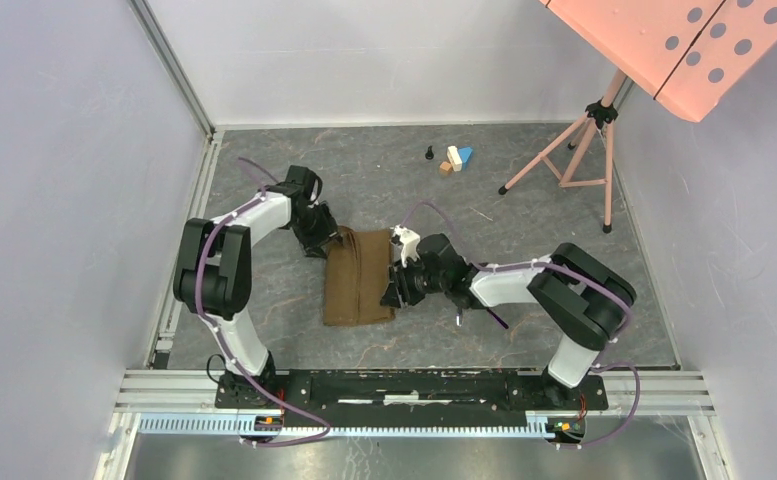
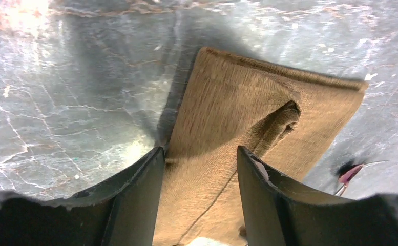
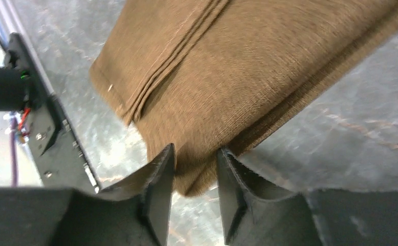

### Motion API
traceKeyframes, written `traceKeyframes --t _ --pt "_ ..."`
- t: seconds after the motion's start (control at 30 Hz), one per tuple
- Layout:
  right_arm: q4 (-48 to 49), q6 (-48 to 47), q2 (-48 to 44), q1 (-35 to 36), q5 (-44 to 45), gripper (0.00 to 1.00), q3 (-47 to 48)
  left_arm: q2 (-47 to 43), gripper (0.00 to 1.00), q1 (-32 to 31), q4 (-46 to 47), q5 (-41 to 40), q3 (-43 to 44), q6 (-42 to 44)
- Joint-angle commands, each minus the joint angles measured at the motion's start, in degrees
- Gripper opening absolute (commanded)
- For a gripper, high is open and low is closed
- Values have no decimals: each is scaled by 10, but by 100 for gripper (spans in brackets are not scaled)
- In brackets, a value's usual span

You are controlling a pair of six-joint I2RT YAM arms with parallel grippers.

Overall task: Fold the napkin into a case and place the utensils inside
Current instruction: Rotate the 2/3-rectangle-folded napkin at the center of the board, then pick up the 2/3-rectangle-folded napkin at the center of the board.

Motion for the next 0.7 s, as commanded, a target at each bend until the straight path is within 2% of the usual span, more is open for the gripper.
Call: traceKeyframes --t 0.0,0.03,0.17,0.2,0.3,0.4,0.47,0.53,0.67 --pt "4 8 -73 5 32 49 -5 -48 64 -22 -42 -98 38 57" --pt "-38 -8 -86 -7 52 56 2 -65 66 -23 -63 -123 37 62" --pt "-132 -57 -148 -61 107 70 4 -183 69 -43 -116 -179 -10 77" --pt "-152 -69 -161 -72 114 74 8 -210 69 -63 -127 -180 -24 74" --pt "-209 -89 -185 -115 110 85 29 -265 71 -178 -155 -169 -44 34" --pt "-209 -61 -208 -188 34 98 12 -257 72 -286 -165 -162 -46 -28" --pt "-185 -42 -229 -235 -11 98 -16 -234 72 -344 -163 -168 -42 -57" --pt "-183 -46 -253 -262 -5 98 -35 -200 72 -391 -162 -189 -24 -70" --pt "-191 -32 -271 -285 -12 98 -51 -121 69 -436 -163 -198 13 -87"
